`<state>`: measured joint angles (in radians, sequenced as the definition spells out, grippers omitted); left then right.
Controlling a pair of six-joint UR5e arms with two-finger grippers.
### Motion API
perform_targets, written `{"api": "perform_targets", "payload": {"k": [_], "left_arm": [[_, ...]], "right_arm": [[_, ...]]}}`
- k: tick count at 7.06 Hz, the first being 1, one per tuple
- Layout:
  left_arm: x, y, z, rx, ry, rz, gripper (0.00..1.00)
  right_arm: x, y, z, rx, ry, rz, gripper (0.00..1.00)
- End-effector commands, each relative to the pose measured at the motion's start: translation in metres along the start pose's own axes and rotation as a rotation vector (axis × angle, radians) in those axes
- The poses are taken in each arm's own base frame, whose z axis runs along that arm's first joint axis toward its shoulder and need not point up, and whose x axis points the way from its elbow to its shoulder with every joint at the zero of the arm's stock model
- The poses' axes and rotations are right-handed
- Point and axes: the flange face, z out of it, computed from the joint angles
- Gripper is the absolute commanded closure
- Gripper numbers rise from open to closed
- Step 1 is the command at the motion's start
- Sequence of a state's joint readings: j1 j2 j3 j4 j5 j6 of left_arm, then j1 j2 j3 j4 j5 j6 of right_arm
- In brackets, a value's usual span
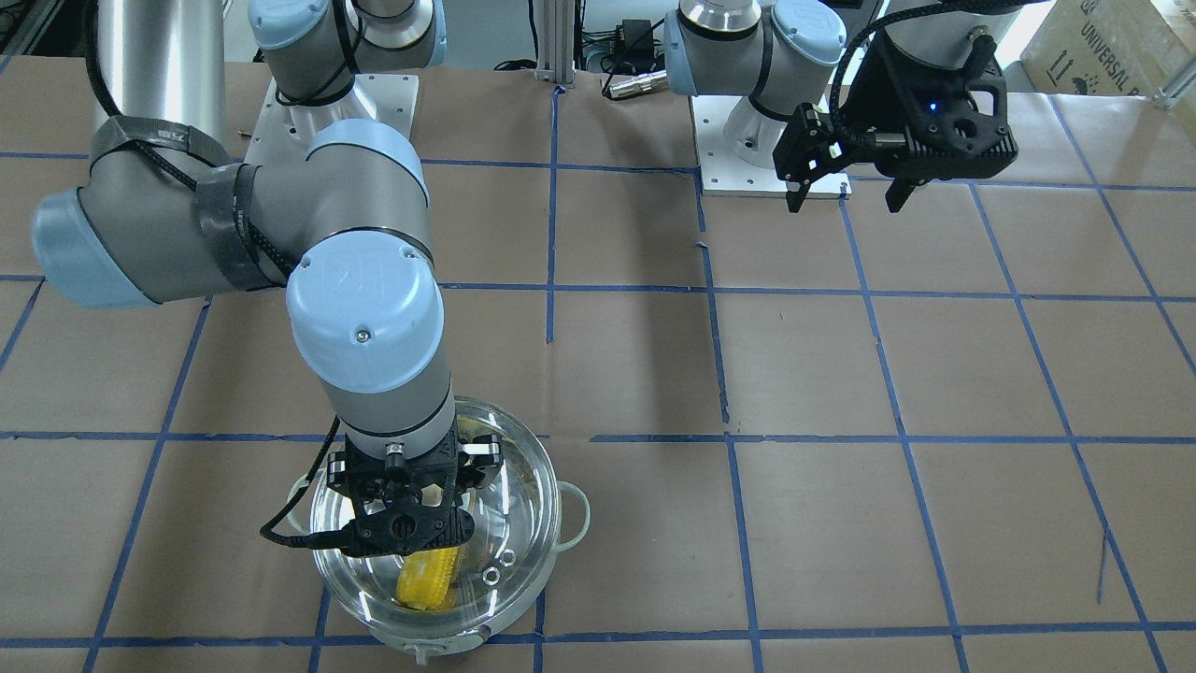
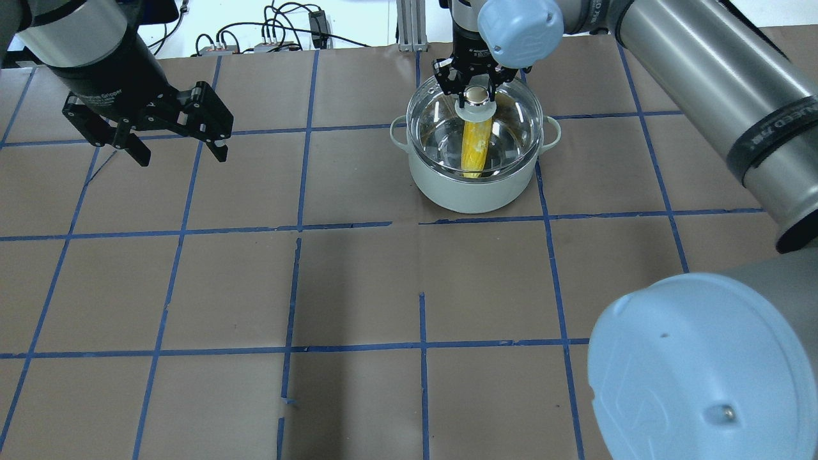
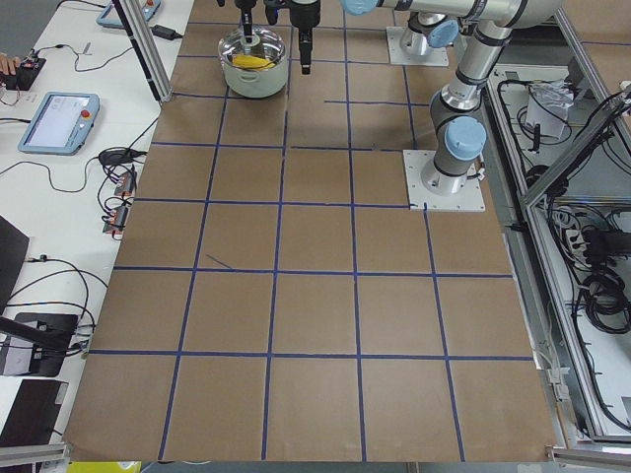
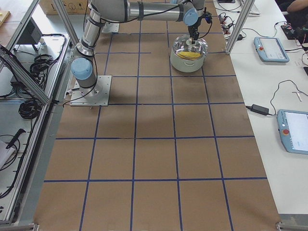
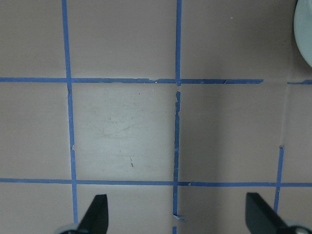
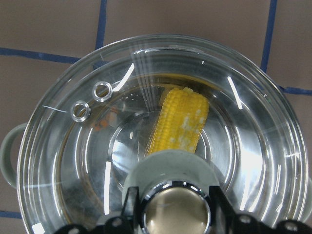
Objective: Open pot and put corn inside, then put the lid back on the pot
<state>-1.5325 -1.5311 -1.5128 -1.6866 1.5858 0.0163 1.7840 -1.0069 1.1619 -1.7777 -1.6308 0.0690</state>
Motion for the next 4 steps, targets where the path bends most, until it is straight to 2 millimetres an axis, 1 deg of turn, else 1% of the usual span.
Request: {"api": "perform_targets", "payload": {"k": [1,2,4], "left_arm": [[0.0010,0.0015,0.0005,0.006,0.003,0.000,0.00],[0.0003,0.0015,0.0007,0.004,0.003,-0.001,0.00],[0.0003,0.0011,0.0010,0.007,0.003,-0.003,0.00]], "right_arm": [[-0.0001,0.0035,0.0057,-0.016,0.001,-0.001,0.74],[-0.0003,0.0070,0.0096,-0.026,0.000,-0.003,0.74],[-0.0005,0.0070,0.0127,-0.032,0.000,-0.002,0.74]]}}
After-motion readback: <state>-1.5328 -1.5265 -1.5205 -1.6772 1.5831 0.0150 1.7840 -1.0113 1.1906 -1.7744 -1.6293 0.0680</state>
